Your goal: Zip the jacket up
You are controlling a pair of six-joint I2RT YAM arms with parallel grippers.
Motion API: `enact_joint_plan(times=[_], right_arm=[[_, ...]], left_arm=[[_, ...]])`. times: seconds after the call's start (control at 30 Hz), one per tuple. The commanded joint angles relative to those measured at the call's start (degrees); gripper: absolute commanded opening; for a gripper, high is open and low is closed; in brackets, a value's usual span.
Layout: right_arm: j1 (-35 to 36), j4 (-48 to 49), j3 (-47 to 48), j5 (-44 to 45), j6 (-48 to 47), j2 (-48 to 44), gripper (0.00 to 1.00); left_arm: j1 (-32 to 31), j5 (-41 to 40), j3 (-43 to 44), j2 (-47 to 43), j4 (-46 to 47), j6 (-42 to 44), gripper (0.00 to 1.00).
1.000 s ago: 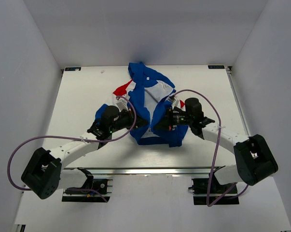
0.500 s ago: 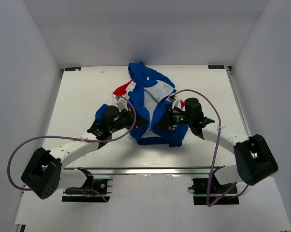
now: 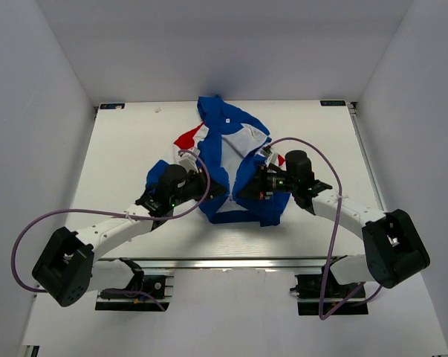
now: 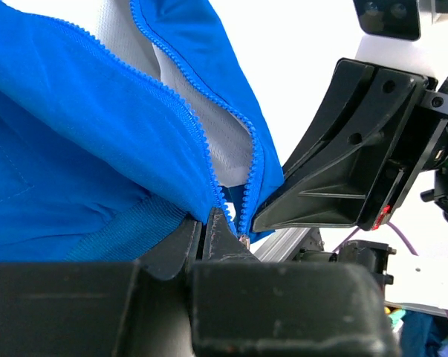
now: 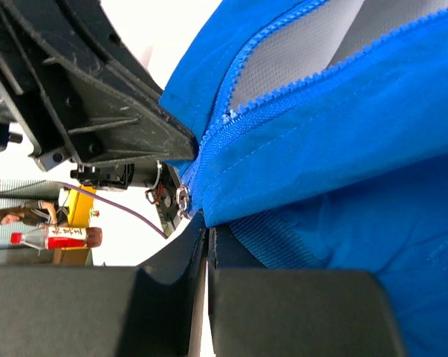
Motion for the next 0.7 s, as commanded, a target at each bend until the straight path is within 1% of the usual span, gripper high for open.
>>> enact_joint_plan(times=[0.0,0.03,0.33,0.43,0.47,0.67], right_arm=[[0.34,-1.14,2.37,1.69,0.63,-2.08,0.0],[0.34,-1.32,2.46,1.78,0.72,-1.99,0.0],[0.34,-4.75,3.25,4.86,0.98,-1.99,0.0],[0.43,-5.45,3.17,6.17,1.51,-2.78,0.0],[0.43,-5.54,3.17,6.53,1.42,-3.39,0.0],[0.69,-6.24,2.72,8.99,1.95,-5.51,0.0]], left_arm=[[-1.83,-3.33,1.25,-2.8,-1.22,1.05,0.0],[-2.27,-4.91,1.43,-2.89,-1.83,1.4,0.0],[-5.96,-10.45,2.4,-4.3,-4.2,2.72,0.0],[-7.45,-13.62,2.92,-4.65,-5.35,3.25,0.0],[-7.89,-16.15,3.19,-4.65,-5.7,3.51,0.0],[-11.5,-20.65,4.86,-3.86,-7.2,5.01,0.0]])
